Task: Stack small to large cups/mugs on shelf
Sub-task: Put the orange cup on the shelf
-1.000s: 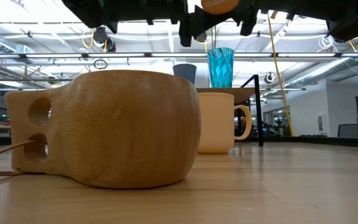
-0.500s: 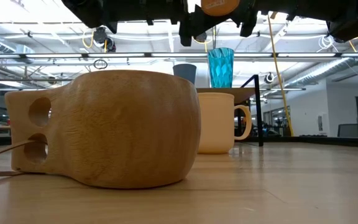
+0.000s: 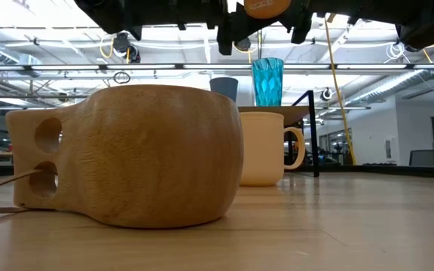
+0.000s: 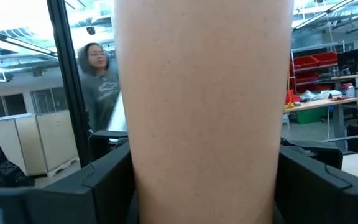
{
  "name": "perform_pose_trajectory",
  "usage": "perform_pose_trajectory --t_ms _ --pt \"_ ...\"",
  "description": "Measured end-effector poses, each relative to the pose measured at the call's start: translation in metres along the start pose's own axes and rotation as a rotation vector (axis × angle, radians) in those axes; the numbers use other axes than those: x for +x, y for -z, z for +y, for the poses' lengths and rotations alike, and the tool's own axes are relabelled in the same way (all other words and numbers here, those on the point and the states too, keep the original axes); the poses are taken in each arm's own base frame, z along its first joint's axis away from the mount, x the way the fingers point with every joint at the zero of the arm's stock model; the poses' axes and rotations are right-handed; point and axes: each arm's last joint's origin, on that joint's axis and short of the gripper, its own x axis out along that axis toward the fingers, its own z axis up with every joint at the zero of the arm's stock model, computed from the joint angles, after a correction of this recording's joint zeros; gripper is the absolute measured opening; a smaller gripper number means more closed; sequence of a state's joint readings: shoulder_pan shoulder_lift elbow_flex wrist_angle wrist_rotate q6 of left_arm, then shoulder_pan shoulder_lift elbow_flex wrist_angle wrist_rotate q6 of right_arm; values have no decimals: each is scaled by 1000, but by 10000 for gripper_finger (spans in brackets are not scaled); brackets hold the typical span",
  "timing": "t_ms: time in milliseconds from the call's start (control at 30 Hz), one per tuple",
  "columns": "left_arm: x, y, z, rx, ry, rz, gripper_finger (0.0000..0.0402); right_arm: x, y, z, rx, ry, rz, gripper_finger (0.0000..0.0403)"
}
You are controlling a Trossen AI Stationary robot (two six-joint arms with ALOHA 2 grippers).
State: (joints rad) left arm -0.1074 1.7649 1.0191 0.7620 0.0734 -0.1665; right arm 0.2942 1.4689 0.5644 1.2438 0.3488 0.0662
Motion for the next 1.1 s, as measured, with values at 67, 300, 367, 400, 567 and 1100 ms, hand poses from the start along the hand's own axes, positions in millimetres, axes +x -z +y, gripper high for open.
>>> perform_pose_trajectory --t_ms 67,300,367,400,567,1100 --pt "0 1 -3 1 4 5 280 -1 0 0 -23 12 21 314" --pt "0 2 -7 9 3 12 280 -15 -17 -1 -59 14 170 380" --pt "0 3 -6 9 0 25 280 -23 -24 -2 -63 15 229 391" --pt "0 4 -6 9 -3 30 280 -28 -28 -3 -66 17 262 394" --pt "0 5 -7 23 -8 46 285 -47 -63 -10 -66 115 469 391" --pt "-1 12 -5 39 -75 118 280 -12 -196 12 -158 167 880 379"
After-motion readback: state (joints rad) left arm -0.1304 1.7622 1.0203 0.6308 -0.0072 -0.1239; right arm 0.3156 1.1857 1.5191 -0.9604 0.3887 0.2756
